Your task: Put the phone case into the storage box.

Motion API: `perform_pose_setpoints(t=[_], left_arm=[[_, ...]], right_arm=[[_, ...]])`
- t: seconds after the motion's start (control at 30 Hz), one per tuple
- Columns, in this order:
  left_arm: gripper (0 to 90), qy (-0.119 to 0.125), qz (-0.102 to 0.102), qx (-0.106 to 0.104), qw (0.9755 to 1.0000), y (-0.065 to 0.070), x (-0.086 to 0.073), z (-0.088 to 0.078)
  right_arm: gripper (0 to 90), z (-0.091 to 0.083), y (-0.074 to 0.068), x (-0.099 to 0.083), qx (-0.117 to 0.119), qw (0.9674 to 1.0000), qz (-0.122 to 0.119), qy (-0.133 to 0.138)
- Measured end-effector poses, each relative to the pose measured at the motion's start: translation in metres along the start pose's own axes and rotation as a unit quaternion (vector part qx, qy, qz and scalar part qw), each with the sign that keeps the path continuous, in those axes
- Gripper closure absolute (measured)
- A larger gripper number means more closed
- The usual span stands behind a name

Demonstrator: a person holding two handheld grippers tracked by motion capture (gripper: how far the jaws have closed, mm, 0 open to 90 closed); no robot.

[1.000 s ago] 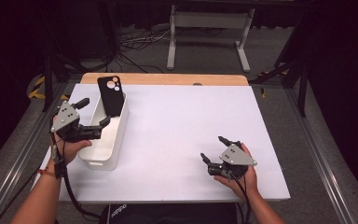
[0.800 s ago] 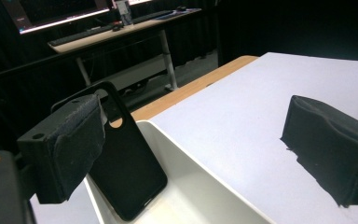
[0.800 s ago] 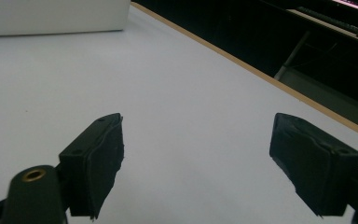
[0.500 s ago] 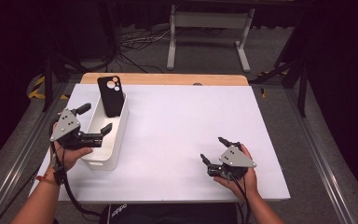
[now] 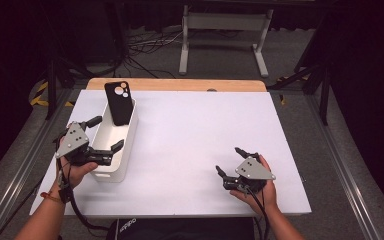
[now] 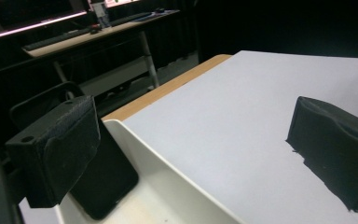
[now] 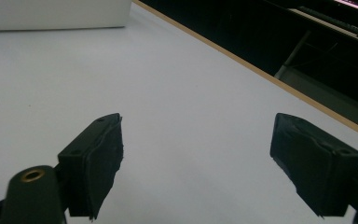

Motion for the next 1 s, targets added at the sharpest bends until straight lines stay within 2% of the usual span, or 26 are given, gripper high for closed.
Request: perform_pose_setpoints(t=[0.33,0.37,0.5,0.63,0.87,1.0], left_arm=[[3.2,0.013,0.011,-0.015,0.9997,0.015,0.008,-0.008],[3.2,0.016,0.006,-0.017,0.9997,0.016,0.008,-0.008],[3.3,0.019,0.007,-0.024,0.9995,0.022,0.010,-0.007],[4.0,0.030,0.012,-0.035,0.9989,0.033,0.015,-0.006],[4.3,0.034,0.010,-0.050,0.9981,0.045,0.016,-0.003],[4.7,0.035,0.016,-0.054,0.9978,0.051,0.016,-0.001]], right_arm=[[16.9,-0.001,-0.004,0.002,0.008,0.9999,-0.009,0.001],[16.9,-0.001,-0.005,0.002,0.009,0.9999,-0.010,0.000],[16.9,0.000,-0.006,0.002,0.012,0.9999,-0.010,-0.001],[16.7,-0.001,-0.006,0.002,0.013,0.9999,-0.010,-0.001],[16.6,-0.001,-0.007,0.003,0.017,0.9998,-0.012,-0.001],[16.4,-0.002,-0.008,0.004,0.021,0.9997,-0.012,0.000]])
Point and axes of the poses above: each handheld gripper's, and its own axes: z roughly forward along the jaws, x roughly out of its top, y roughly to its right, the point moved 4 cm from there along z, roughly forward along the jaws, and after that the axes turned 13 degrees about y, right-handed, at the moved point
